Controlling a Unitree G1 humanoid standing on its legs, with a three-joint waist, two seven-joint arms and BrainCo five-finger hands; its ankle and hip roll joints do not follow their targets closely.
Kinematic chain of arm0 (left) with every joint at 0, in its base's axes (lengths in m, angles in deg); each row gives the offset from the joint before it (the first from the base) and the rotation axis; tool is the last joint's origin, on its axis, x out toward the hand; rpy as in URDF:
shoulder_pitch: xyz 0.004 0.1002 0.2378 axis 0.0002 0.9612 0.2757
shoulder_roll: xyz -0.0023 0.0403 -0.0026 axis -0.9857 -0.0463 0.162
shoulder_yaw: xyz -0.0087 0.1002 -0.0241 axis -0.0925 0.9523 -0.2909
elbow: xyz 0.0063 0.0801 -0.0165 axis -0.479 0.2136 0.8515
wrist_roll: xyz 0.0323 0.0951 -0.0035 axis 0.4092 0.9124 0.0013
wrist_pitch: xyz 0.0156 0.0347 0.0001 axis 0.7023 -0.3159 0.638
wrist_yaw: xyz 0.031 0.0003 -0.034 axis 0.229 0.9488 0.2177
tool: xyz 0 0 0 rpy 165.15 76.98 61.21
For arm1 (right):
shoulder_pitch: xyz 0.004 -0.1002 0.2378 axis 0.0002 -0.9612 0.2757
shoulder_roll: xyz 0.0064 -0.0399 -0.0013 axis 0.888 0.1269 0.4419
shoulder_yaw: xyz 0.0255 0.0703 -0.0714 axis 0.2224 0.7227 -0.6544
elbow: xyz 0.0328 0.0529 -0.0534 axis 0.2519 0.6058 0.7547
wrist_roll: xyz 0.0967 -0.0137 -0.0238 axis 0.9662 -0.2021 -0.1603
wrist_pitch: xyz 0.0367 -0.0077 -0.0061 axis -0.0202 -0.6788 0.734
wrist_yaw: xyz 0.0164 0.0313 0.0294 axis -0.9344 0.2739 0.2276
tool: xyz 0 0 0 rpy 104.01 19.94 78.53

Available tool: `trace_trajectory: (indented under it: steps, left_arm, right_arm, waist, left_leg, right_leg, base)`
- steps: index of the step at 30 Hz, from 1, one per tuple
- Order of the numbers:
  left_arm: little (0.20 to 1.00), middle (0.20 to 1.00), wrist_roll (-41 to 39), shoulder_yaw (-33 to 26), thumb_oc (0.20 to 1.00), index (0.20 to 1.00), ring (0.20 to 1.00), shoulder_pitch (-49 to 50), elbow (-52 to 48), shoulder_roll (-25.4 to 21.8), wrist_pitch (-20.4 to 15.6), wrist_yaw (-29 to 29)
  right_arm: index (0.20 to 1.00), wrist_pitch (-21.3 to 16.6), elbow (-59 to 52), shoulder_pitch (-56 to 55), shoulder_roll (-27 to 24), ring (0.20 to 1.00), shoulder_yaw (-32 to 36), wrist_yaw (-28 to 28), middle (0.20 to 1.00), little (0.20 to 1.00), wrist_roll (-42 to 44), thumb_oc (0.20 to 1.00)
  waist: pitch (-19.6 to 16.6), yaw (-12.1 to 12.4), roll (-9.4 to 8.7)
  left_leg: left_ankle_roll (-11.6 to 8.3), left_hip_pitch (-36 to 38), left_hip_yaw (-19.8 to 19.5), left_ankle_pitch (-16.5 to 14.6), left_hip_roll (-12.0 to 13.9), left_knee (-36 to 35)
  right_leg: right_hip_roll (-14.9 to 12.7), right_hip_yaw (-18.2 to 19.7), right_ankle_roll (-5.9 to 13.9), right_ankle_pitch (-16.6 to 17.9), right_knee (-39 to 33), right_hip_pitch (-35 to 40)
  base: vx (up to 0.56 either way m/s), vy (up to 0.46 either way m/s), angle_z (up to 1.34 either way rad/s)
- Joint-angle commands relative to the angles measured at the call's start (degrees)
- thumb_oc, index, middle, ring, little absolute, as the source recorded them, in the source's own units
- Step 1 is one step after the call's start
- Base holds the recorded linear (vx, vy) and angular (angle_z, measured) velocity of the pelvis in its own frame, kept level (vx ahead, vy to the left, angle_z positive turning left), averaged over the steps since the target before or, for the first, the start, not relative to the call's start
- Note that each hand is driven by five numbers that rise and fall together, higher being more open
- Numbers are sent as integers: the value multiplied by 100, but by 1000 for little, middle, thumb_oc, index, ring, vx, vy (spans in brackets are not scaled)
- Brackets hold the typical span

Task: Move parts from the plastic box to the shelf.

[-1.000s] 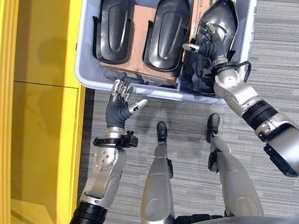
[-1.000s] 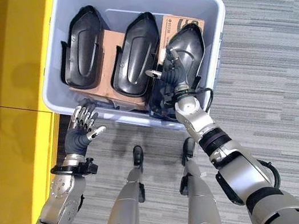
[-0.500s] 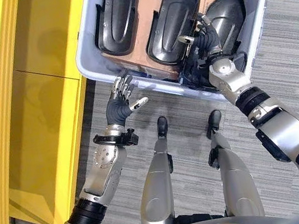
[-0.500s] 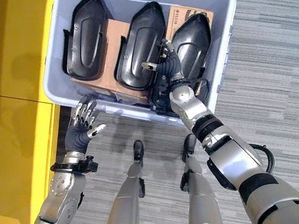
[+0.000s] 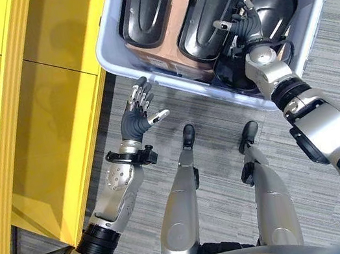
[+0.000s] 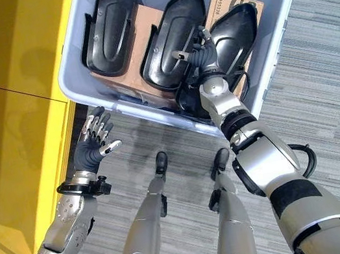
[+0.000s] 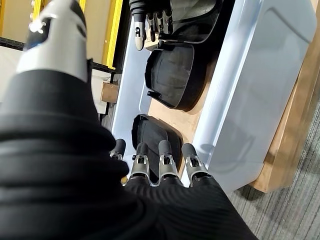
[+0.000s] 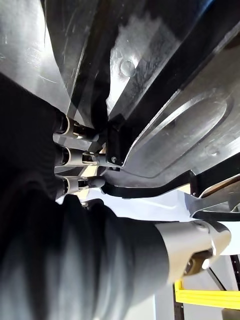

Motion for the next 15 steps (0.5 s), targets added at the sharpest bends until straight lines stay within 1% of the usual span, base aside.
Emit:
trace_trajectory:
  steps: [1,6,7,10,14,15]
  left_arm:
    - [1000,1000,-75,86,1000,1000,1000,23,-831,-274,-413,-21]
    - [1000,1000,-65,39,1000,1000,1000,36,-823,-276,-415,-80]
    - [1000,1000,-76,19,1000,1000,1000,44,-834,-291,-420,-85]
    - [1000,1000,-83,9,1000,1000,1000,55,-843,-298,-414,-96]
    - [1000,1000,-89,-71,1000,1000,1000,133,-879,-351,-402,-99]
    - [1000,1000,-89,-70,1000,1000,1000,135,-880,-351,-401,-99]
  right_arm:
    - [1000,-71,-540,-10,-23,1000,-314,-53,1000,1000,-197,1000]
    - [1000,-179,-1615,-192,-54,1000,-481,-55,1000,1000,-352,1000]
    - [1000,-209,-2006,-264,-82,1000,-520,-76,1000,1000,-386,1000]
    - [1000,-217,-2180,-308,-85,1000,-523,-87,1000,1000,-403,1000]
    - [1000,-259,-3188,-581,-226,1000,-563,-175,1000,1000,-576,1000]
    - [1000,-255,-3195,-587,-227,1000,-562,-174,1000,1000,-577,1000]
  waist:
    - [-44,110,70]
    - [-36,44,6]
    - [-26,13,-8]
    - [-32,4,-14]
    - [-32,-59,-64]
    - [-34,-58,-64]
  left_leg:
    - [161,32,240,-403,-4,269]
    - [164,-2,264,-426,-21,321]
    - [166,-11,275,-430,-27,332]
    - [165,-20,273,-430,-28,337]
    - [166,-47,274,-447,-23,366]
    - [166,-48,274,-448,-23,367]
  right_leg:
    - [-457,246,576,-179,403,34]
    - [-449,265,564,-177,399,27]
    - [-449,278,563,-170,402,9]
    - [-450,281,563,-166,401,1]
    - [-457,293,559,-173,404,-6]
    - [-458,293,559,-174,405,-7]
  base:
    - [0,0,0]
    - [0,0,0]
    - [0,0,0]
    - [0,0,0]
    - [0,0,0]
    - [0,0,0]
